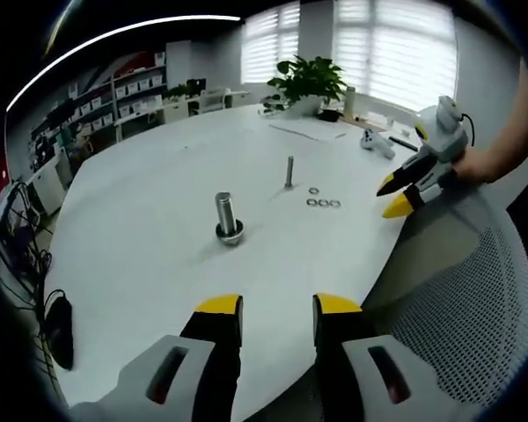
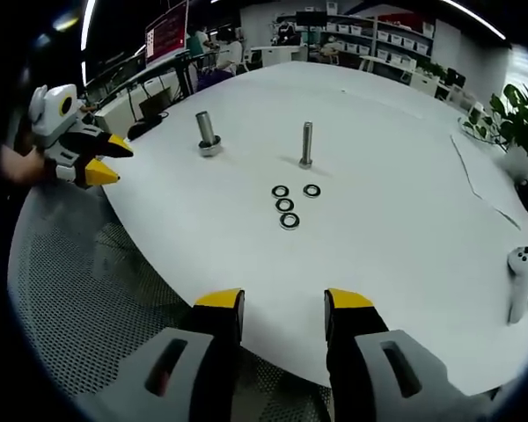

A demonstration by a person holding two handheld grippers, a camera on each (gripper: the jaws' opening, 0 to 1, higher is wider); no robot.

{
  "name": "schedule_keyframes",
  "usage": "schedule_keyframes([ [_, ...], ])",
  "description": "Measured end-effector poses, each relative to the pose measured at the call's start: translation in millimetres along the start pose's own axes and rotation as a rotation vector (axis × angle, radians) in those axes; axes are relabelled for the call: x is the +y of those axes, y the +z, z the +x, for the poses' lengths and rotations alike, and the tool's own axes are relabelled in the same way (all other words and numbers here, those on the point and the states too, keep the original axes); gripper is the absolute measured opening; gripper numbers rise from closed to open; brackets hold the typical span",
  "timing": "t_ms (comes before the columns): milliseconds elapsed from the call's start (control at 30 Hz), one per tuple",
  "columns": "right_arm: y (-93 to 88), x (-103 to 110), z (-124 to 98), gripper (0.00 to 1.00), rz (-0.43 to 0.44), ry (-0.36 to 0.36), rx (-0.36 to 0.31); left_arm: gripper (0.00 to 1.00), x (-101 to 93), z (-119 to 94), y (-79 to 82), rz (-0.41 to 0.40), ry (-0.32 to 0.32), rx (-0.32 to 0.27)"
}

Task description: Place the washer onto the threaded stud by aligning its center hole with the stud, sliding it down to the base, and recovering from edge contact or off-axis alignment until the washer reaches the visible bottom stop.

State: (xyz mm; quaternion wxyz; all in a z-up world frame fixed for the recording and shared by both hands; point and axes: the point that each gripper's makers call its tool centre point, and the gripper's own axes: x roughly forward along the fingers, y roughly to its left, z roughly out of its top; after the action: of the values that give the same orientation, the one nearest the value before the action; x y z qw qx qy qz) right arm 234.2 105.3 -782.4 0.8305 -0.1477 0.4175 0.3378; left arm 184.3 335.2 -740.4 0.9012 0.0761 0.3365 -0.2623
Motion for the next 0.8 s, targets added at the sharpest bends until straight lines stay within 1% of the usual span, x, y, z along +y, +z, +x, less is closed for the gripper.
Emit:
schedule_keyframes([
  [100,0.0,0.6,0.2,0.39,-0.011,0.001,0.0,0.3,-0.2,-0.2,0.4,0.006,0.001,-0.002],
  [200,0.5,0.3,0.1,0.39,-0.003,0.001,-0.004,0.3,1.1,-0.5,0.1,0.002,0.007,-0.003],
  [300,4.3,1.8,-1.0,0.39,0.015,0.015,-0.03,0.3,2.2,-0.4,-1.3,-0.005,0.011,0.003],
  [467,5.0,-0.8,-0.9,0.39,0.011,0.006,-0.027,0.3,0.6,1.3,-0.2,0.007,0.005,0.008],
  [500,3.4,-0.9,0.5,0.39,0.007,0.005,-0.022,0.3,0.0,1.9,0.0,0.008,0.003,0.004],
  [533,1.7,-2.0,0.1,0.38,0.001,0.0,-0.002,0.3,-0.8,2.2,-1.2,0.01,0.0,0.017],
  [567,5.3,-2.0,-0.4,0.38,0.001,0.003,-0.028,0.3,-0.8,1.8,-0.5,0.009,0.001,0.013],
  [600,4.2,-2.2,-0.6,0.38,0.005,0.004,-0.021,0.3,-0.6,1.8,0.2,0.01,0.001,0.008],
  [667,1.7,-1.4,-0.7,0.38,-0.003,0.004,-0.005,0.3,0.8,2.5,-1.5,0.001,0.002,0.017],
  [733,4.1,0.4,-1.1,0.38,-0.003,0.011,-0.018,0.3,0.4,2.4,-1.6,-0.002,0.0,0.018],
  [800,3.7,-1.0,-0.6,0.38,-0.002,0.009,-0.017,0.3,0.5,2.6,-1.7,0.0,0.002,0.021],
])
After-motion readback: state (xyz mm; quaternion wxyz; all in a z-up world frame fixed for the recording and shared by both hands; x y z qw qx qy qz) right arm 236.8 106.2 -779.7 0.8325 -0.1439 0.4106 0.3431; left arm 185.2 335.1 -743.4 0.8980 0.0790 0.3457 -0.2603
